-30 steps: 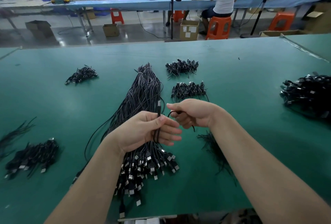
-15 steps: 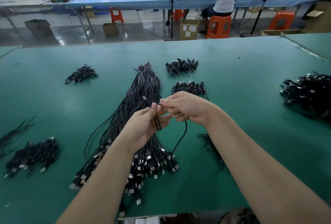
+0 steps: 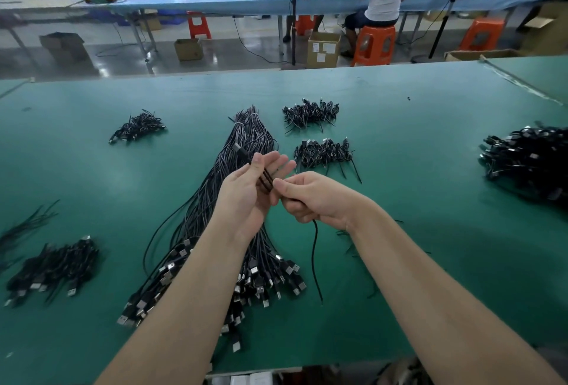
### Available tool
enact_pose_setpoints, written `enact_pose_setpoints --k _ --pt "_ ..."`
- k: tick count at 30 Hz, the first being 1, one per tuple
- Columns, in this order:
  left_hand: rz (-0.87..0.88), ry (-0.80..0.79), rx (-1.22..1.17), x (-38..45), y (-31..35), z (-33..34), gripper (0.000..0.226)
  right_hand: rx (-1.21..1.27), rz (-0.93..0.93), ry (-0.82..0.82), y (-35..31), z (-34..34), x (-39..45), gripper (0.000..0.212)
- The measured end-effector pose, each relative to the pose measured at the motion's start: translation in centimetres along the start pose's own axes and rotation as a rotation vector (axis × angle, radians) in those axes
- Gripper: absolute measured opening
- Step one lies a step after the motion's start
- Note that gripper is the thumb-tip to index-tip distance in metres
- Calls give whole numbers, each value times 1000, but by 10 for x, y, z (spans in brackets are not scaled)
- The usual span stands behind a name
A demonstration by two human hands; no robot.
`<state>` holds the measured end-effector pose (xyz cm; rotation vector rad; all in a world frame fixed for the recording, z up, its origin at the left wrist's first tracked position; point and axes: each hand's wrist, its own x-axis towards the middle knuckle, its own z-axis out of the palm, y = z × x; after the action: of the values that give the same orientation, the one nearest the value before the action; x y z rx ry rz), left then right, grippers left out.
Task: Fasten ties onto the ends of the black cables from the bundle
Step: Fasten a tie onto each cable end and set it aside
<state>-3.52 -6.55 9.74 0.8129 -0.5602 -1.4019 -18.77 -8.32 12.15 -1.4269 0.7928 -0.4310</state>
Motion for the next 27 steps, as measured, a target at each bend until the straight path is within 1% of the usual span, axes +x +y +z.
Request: enact_pose_setpoints --k 5,11,15,18,20,23,27 --pt "11 7 -24 -3 -1 6 35 2 -5 0 1 -2 -1 37" --pt "39 -57 -101 -6 5 8 39 -23 10 2 10 -2 -1 42" --pt "52 -123 -101 -7 16 6 32 32 -19 -100 16 -6 1 39" --pt "45 -178 -28 -11 29 -2 33 60 -9 -152 20 -15 1 38" --pt "47 -200 24 -15 39 -9 32 163 18 -107 25 -22 3 42" --pt "66 -240 129 -20 48 -17 31 390 56 -2 30 -33 5 45" --pt "14 -273 310 -27 44 -21 29 567 58 -1 22 -31 6 43"
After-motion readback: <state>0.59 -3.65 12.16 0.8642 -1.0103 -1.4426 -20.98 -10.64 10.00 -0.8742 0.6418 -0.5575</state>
